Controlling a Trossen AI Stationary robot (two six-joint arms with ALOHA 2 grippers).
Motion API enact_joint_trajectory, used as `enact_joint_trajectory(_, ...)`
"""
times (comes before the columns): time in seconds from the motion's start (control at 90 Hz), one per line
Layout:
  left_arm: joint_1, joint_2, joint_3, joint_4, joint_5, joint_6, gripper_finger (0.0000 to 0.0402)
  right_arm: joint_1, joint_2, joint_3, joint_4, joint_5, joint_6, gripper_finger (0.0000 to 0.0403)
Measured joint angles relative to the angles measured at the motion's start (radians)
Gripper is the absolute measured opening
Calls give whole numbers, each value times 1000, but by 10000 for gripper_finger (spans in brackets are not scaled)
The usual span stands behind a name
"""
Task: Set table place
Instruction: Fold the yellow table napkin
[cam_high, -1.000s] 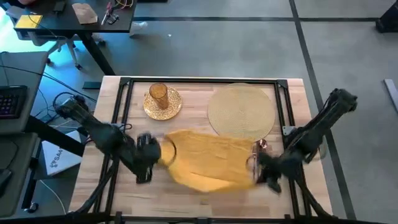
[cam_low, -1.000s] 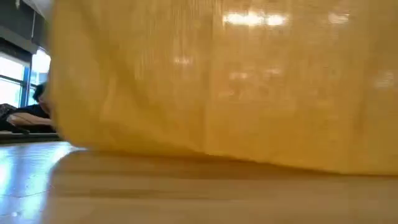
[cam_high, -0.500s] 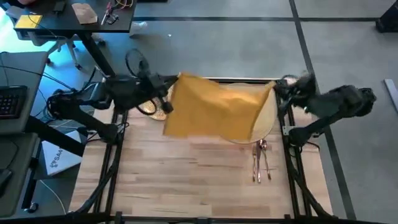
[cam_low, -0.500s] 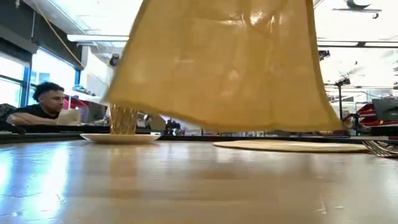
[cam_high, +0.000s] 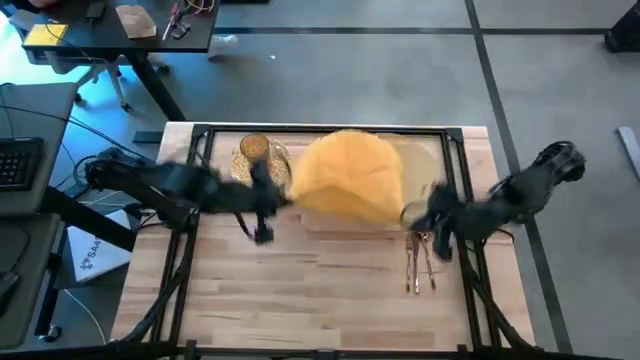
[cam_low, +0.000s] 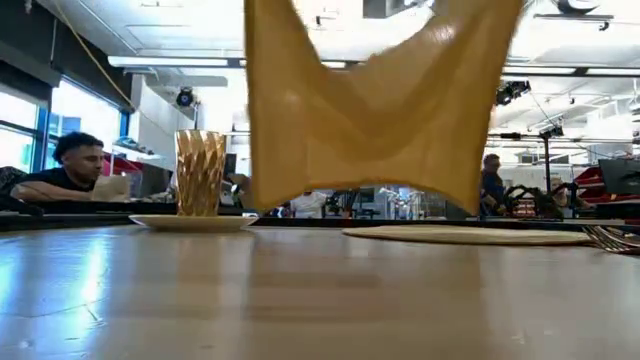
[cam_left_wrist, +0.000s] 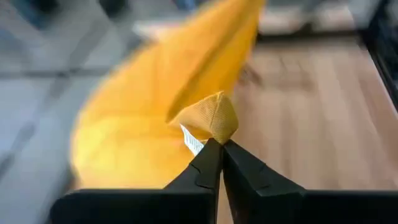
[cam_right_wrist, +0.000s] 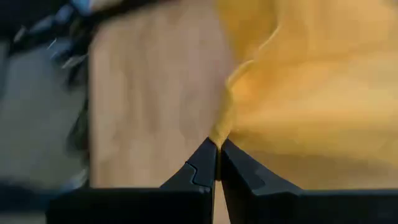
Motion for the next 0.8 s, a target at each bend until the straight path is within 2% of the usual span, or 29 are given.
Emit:
enact_joint_trajectory(0.144,-77,39,-163,32,109,-127,0,89,33,-237,271,-141,181,0)
enact_joint_trajectory(0.311,-163,70,-285,147,182,-290,0,168,111,-399,585,-218,334,0)
enact_joint_trajectory(0.444,-233,82,-342,242,225,-426,0,223,193,-427,700,-285,443,0)
enact_joint_trajectory(0.6,-325,81,-342,249,244,-567,0,273,235,-401,850,-373,480,0)
enact_joint_trajectory(0.711,-384,82,-342,249,246,-620,0,289,237,-403,874,-437,526,0)
enact_joint_trajectory(0.8,-419,90,-342,246,238,-645,0,296,235,-403,862,-424,554,0)
